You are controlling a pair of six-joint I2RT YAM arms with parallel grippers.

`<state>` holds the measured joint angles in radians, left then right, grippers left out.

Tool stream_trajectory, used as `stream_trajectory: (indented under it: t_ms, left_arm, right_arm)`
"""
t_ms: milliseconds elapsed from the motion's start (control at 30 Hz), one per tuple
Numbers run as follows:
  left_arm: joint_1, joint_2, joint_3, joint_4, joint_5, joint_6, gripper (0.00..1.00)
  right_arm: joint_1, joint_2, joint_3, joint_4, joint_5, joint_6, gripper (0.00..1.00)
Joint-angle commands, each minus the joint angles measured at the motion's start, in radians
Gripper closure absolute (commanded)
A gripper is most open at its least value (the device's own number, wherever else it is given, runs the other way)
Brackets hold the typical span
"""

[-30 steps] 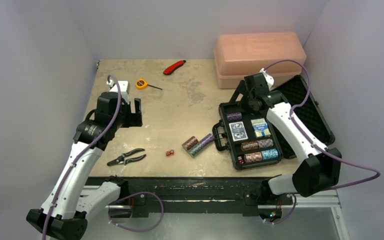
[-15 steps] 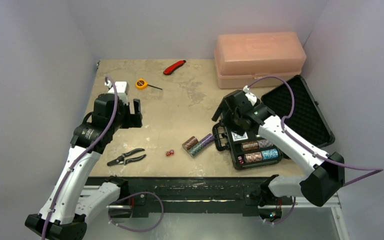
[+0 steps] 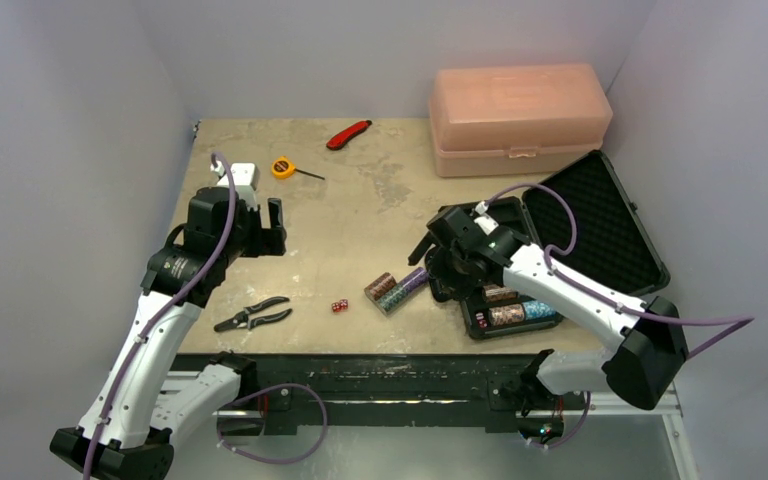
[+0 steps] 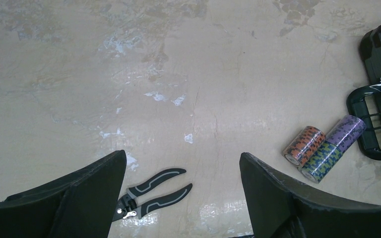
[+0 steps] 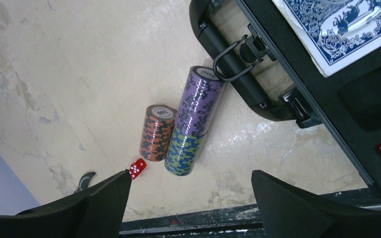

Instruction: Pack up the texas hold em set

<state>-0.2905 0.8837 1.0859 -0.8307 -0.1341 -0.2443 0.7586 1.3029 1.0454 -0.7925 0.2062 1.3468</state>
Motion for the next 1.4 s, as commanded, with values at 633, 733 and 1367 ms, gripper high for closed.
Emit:
stream_trajectory:
  t_ms: [633, 733, 1367]
  left_arm:
    - [-0.004, -0.014, 0.0, 0.036, 0.008, -0.001, 0.16]
    - [-0.004, -0.012, 0.001, 0.034, 0.01, -0.001, 0.16]
    - [-0.004, -0.001, 0.009, 0.029, 0.019, -0.004, 0.16]
  right_arm:
    - [0.059, 0.211, 0.029, 0.078, 0.065, 0.257, 0.16]
    - [0.058, 0.275, 0.059, 0.098, 0.069, 0.254, 0.22]
    - [-0.02, 0.422, 0.044, 0.185, 0.039, 0.209, 0.43]
